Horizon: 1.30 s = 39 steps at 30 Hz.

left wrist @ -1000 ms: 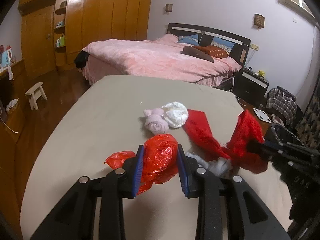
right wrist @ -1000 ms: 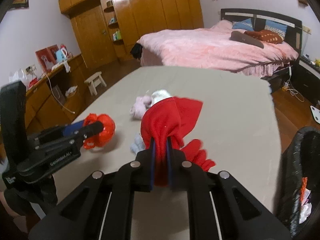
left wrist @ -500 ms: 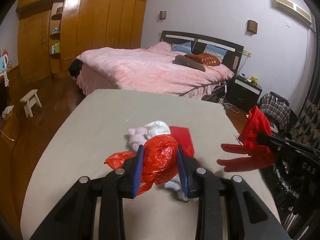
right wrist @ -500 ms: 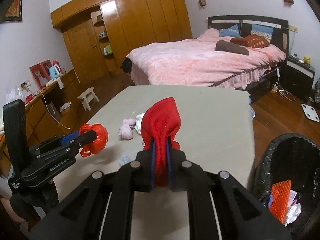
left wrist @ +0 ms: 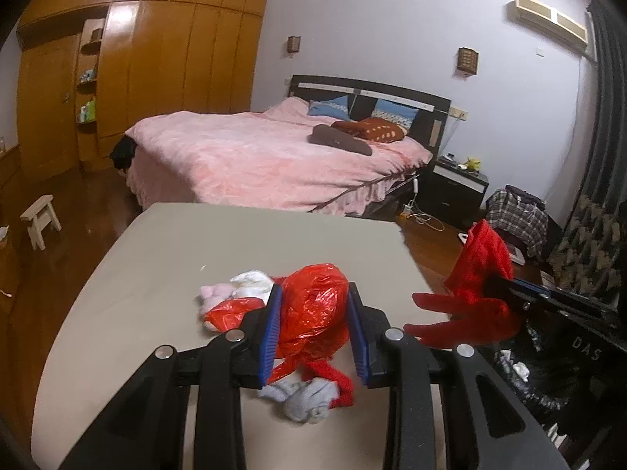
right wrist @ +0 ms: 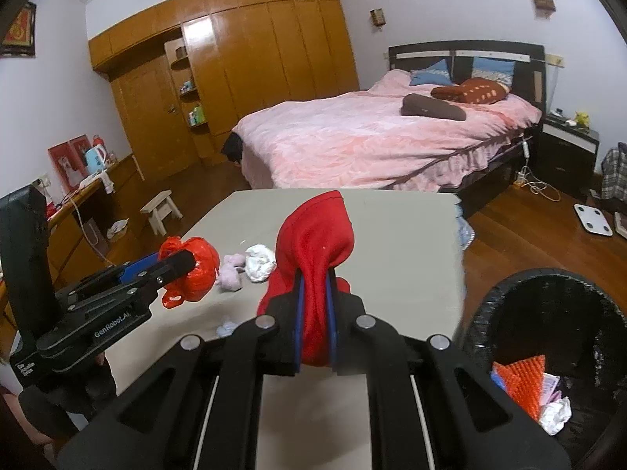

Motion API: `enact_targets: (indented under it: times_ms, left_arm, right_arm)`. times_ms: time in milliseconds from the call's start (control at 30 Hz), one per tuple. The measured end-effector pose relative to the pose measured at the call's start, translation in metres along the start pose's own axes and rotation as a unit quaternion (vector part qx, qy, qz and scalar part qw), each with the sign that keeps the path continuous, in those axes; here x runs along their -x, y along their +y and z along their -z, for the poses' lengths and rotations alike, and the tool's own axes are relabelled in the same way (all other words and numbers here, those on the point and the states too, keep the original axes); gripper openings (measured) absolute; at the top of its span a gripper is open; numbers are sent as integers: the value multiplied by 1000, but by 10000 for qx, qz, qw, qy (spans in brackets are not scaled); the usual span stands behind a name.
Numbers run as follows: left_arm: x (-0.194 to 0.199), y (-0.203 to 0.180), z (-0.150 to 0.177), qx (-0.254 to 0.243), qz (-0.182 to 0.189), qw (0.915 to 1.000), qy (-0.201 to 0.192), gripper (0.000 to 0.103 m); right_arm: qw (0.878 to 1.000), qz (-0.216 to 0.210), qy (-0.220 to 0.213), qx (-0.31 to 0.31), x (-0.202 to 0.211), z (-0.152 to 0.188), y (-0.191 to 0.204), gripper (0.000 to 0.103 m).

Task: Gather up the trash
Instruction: 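Carry the red bag and red cloth over the bin and release both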

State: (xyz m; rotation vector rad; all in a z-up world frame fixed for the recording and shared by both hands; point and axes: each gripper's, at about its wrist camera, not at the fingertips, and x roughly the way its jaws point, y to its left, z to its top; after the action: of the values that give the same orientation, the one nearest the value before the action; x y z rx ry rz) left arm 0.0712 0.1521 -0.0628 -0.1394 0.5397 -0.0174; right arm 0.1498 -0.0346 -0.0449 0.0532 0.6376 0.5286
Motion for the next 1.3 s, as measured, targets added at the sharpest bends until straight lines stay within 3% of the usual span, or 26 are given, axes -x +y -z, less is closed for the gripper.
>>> enact_targets:
  times_ms: [300, 633, 1300]
  left_arm:
    - [0, -37, -14, -185, 227, 9995, -112, 32]
    - [-3, -98, -27, -451, 748, 9958, -265, 32]
    - [-38, -231, -22, -933, 1920, 9769, -72, 32]
  right_arm:
    - [9993, 310, -199, -47, 28, -4, -25, 9]
    - [9957, 773, -505, -123, 72, -9, -63, 9]
    - [9794, 1796, -626, -676, 138, 21, -157, 9]
